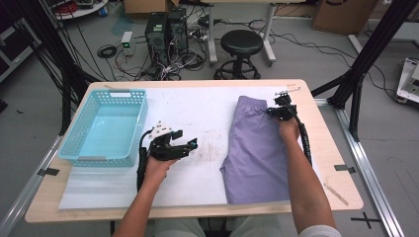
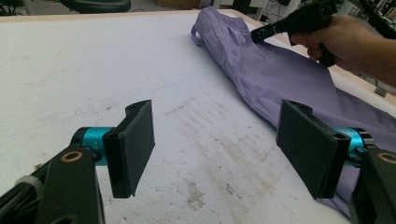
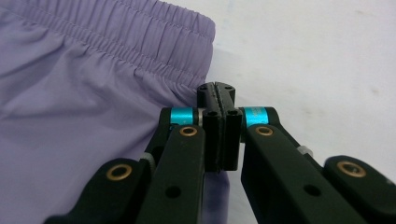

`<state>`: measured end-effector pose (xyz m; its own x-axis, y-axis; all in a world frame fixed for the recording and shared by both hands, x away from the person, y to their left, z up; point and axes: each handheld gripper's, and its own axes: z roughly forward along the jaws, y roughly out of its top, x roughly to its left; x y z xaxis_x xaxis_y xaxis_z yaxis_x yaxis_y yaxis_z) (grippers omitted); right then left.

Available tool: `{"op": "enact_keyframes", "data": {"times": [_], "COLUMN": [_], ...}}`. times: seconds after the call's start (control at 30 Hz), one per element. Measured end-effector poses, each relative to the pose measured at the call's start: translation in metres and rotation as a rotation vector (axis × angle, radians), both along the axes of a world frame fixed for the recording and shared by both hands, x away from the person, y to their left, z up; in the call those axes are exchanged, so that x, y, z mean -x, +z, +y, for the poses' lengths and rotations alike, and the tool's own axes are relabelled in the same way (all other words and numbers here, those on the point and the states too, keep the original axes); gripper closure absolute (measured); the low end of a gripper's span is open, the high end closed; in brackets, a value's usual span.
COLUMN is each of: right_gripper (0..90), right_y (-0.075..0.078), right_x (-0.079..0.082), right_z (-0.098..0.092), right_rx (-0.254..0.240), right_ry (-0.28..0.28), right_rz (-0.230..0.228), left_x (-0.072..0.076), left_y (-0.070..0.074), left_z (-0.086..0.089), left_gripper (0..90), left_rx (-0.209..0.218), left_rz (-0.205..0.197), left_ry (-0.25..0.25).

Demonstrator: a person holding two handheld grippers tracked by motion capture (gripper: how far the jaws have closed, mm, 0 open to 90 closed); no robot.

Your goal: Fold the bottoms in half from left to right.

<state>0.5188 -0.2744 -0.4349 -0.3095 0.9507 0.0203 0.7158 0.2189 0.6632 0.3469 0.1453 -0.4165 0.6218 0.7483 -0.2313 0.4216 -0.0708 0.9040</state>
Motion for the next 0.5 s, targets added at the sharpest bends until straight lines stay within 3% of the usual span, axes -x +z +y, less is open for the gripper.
{"op": "enact_keyframes", "data": {"times": [0.13, 0.2, 0.3, 0.4, 0.5], "right_gripper": [90.0, 90.0, 86.7, 71.7, 62.4], "right_y": [-0.002, -0.004, -0.001, 0.009, 0.026], "right_x": [-0.002, -0.003, -0.002, 0.003, 0.010], "right_z": [0.001, -0.001, 0.000, 0.000, 0.008], "right_rx": [0.071, 0.042, 0.052, 0.012, -0.028], "right_ry": [-0.011, -0.038, -0.016, -0.007, 0.003], "right_rz": [0.009, 0.021, 0.023, -0.016, -0.106], "left_x": [-0.001, 0.000, 0.000, -0.001, -0.001], "left_y": [0.000, 0.000, 0.000, 0.000, 0.000], "left_z": [0.002, 0.002, 0.002, 0.001, 0.001], "left_gripper": [27.9, 27.9, 27.9, 27.9, 27.9], "left_rx": [0.002, 0.004, 0.009, 0.013, 0.017], "left_rz": [0.002, 0.000, -0.004, -0.007, -0.010], "left_ry": [0.009, 0.009, 0.006, 0.001, -0.007]}}
